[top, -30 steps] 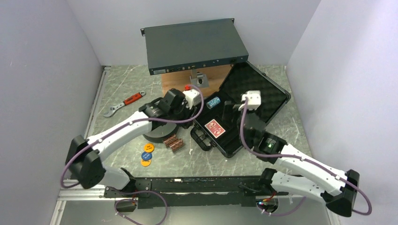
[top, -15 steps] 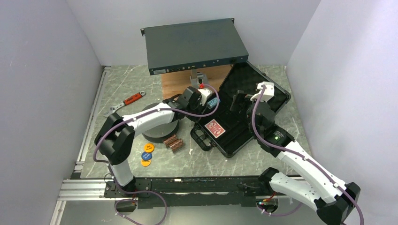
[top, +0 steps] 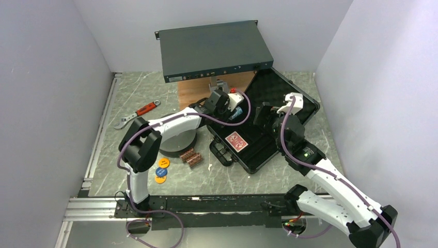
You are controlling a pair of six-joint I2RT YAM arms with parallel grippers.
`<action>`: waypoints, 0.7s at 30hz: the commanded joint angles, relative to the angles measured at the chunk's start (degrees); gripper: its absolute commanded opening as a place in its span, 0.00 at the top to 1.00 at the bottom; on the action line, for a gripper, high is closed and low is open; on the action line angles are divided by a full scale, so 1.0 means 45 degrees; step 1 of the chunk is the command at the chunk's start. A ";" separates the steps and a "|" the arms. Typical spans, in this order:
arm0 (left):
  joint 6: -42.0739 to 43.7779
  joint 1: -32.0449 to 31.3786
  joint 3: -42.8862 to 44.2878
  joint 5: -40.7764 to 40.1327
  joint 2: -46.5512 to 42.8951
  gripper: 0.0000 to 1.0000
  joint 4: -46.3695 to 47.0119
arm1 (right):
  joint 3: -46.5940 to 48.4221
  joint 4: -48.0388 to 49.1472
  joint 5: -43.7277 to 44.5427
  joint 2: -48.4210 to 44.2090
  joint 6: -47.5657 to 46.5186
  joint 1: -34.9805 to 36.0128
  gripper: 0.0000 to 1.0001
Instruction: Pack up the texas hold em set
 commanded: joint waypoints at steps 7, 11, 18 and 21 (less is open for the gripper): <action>0.0702 0.0251 0.1183 0.0277 0.1284 1.00 0.1210 | -0.0258 0.0575 0.0052 -0.0884 -0.0003 -0.0086 0.00; 0.0799 0.0317 0.1028 0.0272 0.1468 1.00 0.1462 | -0.0345 0.0715 -0.0072 -0.0820 0.0004 -0.0081 0.00; 0.0863 0.0596 0.0709 0.0525 0.1612 1.00 0.1969 | -0.0368 0.0813 -0.0342 -0.0627 0.0015 -0.0081 0.00; 0.0889 0.0718 0.0655 0.0617 0.1681 1.00 0.2143 | -0.0394 0.0864 -0.0458 -0.0609 -0.0005 -0.0081 0.00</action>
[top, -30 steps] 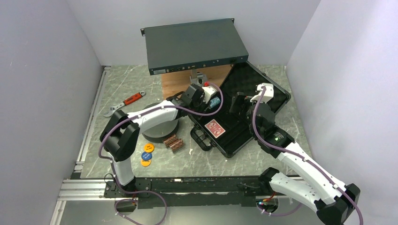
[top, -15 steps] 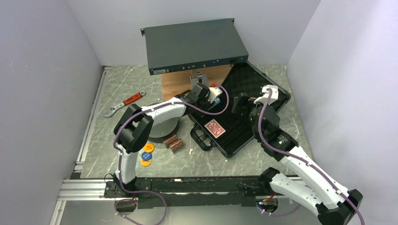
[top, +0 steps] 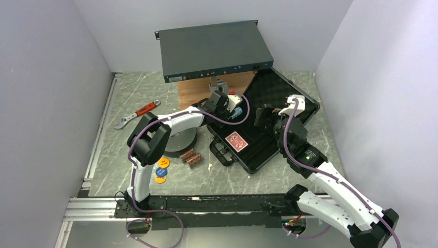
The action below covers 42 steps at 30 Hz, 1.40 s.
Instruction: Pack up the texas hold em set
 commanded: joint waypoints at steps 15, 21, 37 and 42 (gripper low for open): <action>0.0358 0.0246 0.0003 0.0933 0.0084 0.90 0.1745 | -0.0102 0.0820 -0.0406 0.0077 -0.0005 -0.0052 0.00; 0.0201 0.0247 0.0079 0.0880 0.0255 0.72 0.1706 | -0.0105 0.0777 -0.0422 0.0031 -0.0005 -0.0052 0.00; -0.0126 0.0242 -0.0655 0.0371 -0.0682 0.01 0.1943 | -0.0132 0.0755 -0.0508 -0.0036 -0.0025 -0.0052 0.00; -0.0240 0.0224 -0.0714 0.0371 -0.1207 0.00 0.1760 | -0.0141 0.0740 -0.0487 -0.0038 -0.0044 -0.0054 0.00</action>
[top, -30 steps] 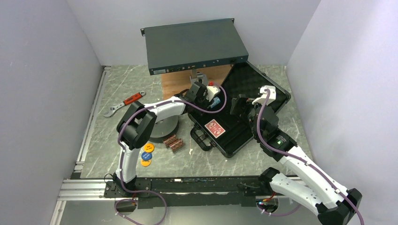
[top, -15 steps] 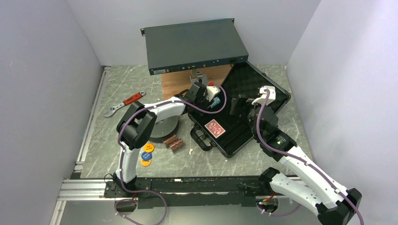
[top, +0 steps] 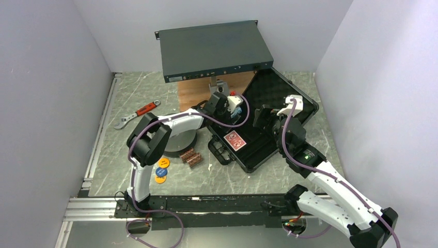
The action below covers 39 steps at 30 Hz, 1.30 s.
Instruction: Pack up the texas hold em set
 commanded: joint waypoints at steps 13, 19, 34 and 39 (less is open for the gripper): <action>-0.0719 0.0198 -0.1822 -0.0444 -0.5197 0.02 -0.0352 | -0.0001 0.0593 0.0047 -0.0153 -0.0136 -0.0049 0.00; -0.0399 0.0095 -0.2848 -0.1344 -0.7704 0.02 -0.1377 | 0.0000 0.0549 0.0256 -0.0057 -0.0220 -0.0047 0.00; 0.0573 0.0295 -0.5698 -0.5606 -1.4137 0.00 -0.2332 | 0.0581 0.0034 -0.0313 0.1019 -0.0364 -0.0052 0.00; 0.0022 0.0860 -0.6700 -0.5981 -1.5388 0.00 -0.1805 | 0.1216 -0.0812 -0.1914 0.1419 -0.0324 -0.0032 0.01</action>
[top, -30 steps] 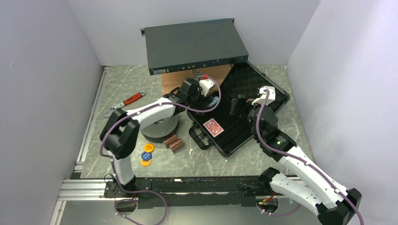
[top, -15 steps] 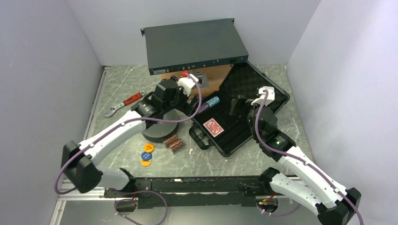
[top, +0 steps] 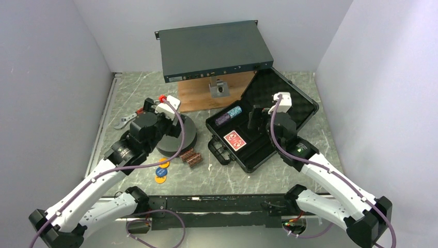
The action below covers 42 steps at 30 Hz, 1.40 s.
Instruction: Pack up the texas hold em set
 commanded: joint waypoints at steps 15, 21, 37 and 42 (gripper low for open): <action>-0.1003 0.0431 0.0161 -0.0101 0.0263 0.01 0.0344 | 0.1183 -0.0725 -0.6268 0.1212 0.0119 0.1055 0.00; -0.1029 0.0432 0.0127 0.0093 0.0174 0.02 0.0300 | 0.1972 -0.1688 -0.4739 0.2443 0.0113 0.3419 0.00; -0.0531 0.0431 -0.0257 -0.1501 -0.0885 0.02 0.0638 | 0.3843 -0.1004 -0.4059 0.7316 0.0896 0.5102 0.00; -0.0490 0.0424 -0.0205 -0.1526 -0.0757 0.02 0.0526 | 0.4358 -0.1244 -0.4230 0.8410 0.1467 0.5202 0.00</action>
